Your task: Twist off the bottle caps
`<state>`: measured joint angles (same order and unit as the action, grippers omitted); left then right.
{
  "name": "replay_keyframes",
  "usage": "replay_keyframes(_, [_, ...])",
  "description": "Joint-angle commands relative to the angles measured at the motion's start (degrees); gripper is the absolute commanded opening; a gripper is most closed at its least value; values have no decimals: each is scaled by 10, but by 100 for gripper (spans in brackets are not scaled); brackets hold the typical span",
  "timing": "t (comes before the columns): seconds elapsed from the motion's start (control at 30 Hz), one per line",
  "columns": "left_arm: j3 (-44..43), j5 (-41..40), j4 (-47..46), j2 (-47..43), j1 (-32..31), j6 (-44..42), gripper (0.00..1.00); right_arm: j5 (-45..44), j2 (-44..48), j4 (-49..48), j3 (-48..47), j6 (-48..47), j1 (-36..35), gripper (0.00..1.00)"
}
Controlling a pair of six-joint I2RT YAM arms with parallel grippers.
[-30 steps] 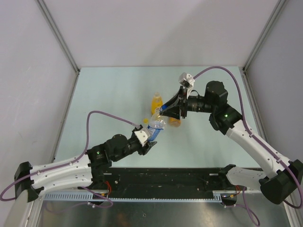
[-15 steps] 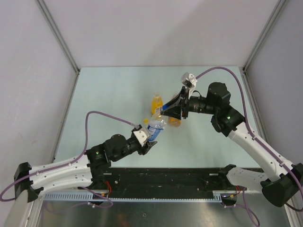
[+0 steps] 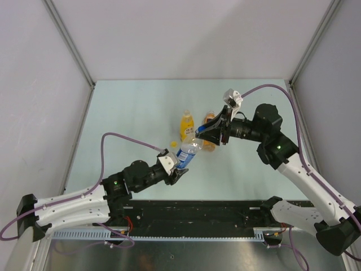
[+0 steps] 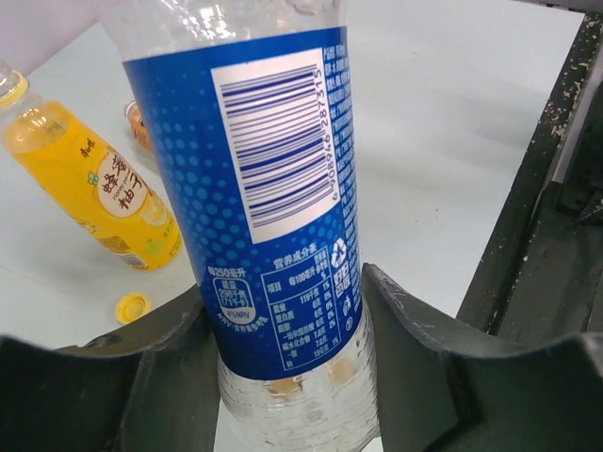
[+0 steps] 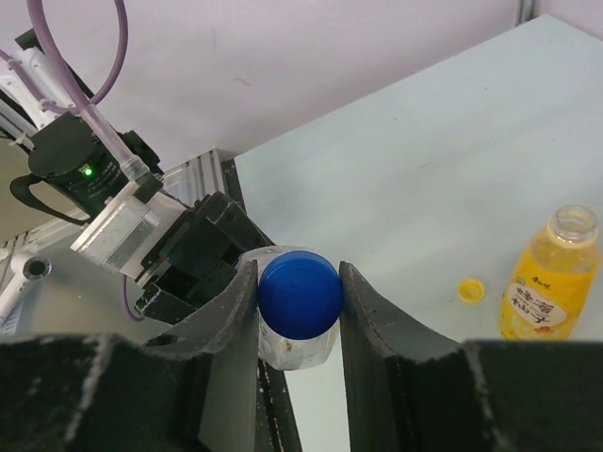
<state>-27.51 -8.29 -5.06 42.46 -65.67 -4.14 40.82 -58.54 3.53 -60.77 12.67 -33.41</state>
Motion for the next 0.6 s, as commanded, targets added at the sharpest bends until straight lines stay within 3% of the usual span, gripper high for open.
replay_keyframes(0.0, [6, -9, 8, -14, 1, 7, 0, -52, 31, -64, -4, -11, 19, 19])
replay_keyframes(0.3, [8, -7, 8, -16, 1, 12, 0, -73, 32, -54, -3, -21, 19, 27])
replay_keyframes(0.43, [8, -6, 9, -16, 1, 13, 0, -78, 34, -49, -4, -22, 19, 48])
replay_keyframes(0.57, [8, -8, 9, -15, 1, 12, 0, -72, 37, -48, -4, -19, 20, 55])
